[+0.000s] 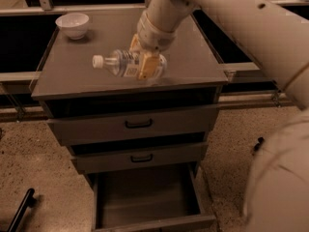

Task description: Place blue plastic bottle into bottom drawer

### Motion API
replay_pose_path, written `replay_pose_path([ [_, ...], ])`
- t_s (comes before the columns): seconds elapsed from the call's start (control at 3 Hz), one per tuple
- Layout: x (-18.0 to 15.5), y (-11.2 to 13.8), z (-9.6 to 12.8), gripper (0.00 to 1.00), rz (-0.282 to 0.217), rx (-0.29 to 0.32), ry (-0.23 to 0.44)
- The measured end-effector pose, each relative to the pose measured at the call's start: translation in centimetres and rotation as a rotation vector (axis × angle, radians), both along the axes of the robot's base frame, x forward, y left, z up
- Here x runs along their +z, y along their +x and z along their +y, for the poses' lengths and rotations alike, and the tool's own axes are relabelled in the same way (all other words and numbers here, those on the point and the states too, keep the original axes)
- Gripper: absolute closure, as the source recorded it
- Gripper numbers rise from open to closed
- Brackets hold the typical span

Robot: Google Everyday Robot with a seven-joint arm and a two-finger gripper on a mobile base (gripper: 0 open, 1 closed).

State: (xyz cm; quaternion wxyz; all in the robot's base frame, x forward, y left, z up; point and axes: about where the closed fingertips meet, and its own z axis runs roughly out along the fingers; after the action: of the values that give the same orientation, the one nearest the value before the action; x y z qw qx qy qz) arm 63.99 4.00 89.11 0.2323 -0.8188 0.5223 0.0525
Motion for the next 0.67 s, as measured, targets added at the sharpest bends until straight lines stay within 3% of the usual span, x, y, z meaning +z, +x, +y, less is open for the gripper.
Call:
replay_pose_path([
  [0.33, -2.2, -5.4, -0.4, 1.00, 0.092, -0.049, 0.032],
  [0.67, -6.5, -10.4, -0.2, 1.00, 0.190, -0.049, 0.084],
])
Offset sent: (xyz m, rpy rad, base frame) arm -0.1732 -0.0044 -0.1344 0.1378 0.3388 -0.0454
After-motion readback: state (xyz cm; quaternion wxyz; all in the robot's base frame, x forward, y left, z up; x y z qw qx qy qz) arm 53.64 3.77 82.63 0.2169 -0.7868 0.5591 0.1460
